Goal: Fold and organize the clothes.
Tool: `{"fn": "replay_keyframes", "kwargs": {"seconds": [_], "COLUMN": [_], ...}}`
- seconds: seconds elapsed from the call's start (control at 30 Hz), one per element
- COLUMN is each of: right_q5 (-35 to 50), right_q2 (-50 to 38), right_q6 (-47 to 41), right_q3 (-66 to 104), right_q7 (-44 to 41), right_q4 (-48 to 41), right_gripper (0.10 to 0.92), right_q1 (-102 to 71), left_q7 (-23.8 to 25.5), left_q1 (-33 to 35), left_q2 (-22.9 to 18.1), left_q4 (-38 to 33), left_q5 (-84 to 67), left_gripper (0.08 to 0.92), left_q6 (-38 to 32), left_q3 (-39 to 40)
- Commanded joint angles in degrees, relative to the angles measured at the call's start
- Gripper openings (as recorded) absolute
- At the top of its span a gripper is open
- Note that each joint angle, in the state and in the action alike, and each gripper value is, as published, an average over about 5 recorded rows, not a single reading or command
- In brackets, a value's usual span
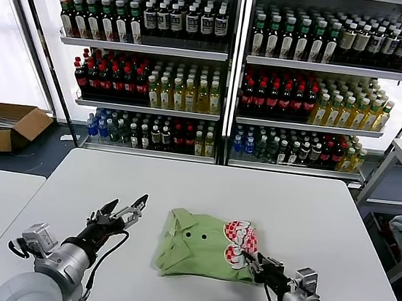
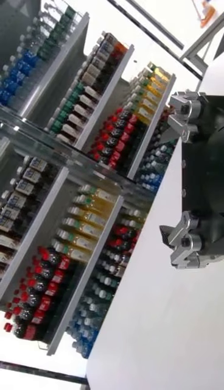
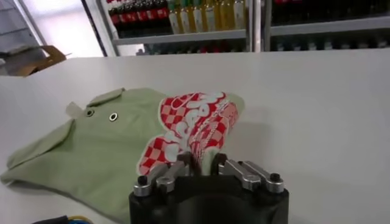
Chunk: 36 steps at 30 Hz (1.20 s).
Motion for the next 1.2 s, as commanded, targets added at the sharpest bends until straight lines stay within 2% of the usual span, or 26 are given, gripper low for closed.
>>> {"fn": "replay_keyframes", "kwargs": {"seconds": [0.03, 0.3, 0.47, 0.57, 0.8, 1.03, 1.2], "right_q5": [-1.6, -6.17, -13.25, -15.81, -15.9, -6.34, -5.74], "right_q2": [-0.19, 7.52, 12.42, 13.33, 11.9, 9.62, 6.86], "right_q6": [7.06, 6.58, 6.32, 5.85, 5.62, 9.74, 13.58], "right_q3": [3.16, -9.65, -17.02, -18.08, -17.23, -8.88, 5.98], "right_q7": [2.41, 5.37, 8.06, 10.39, 11.75, 12.47, 8.36], "right_q4": [0.94, 1.37, -5.79, -9.35, -9.52, 7.97, 12.62], "right_gripper": [0.363, 0.597, 0.742, 0.803, 0.822, 0.823, 0.823], "right_q1": [1.49, 9.2, 10.82, 10.14, 9.09, 8.0, 1.94], "left_q7": [-0.14, -0.13, -0.18, -0.04, 0.17, 0.82, 4.28], "left_q1": [1.07, 1.87, 2.0, 2.91, 3.28, 2.43, 2.55], "left_q2": [-0.19, -0.13, -0.14, -0.06, -0.38, 0.03, 0.1], "left_q4": [-0.88, -1.58, -1.88, -2.13, -1.7, -1.53, -0.52], "left_q5": [0.0, 0.15, 0.32, 0.26, 0.22, 0.36, 4.62], "left_gripper": [0.823, 0.823, 0.823, 0.823, 0.823, 0.823, 0.823], "left_q6": [0.02, 0.02, 0.02, 0.01, -0.08, -0.08, -1.04], "left_q3": [-0.23, -0.12, -0.41, -1.37, -1.74, -2.15, -3.32]}}
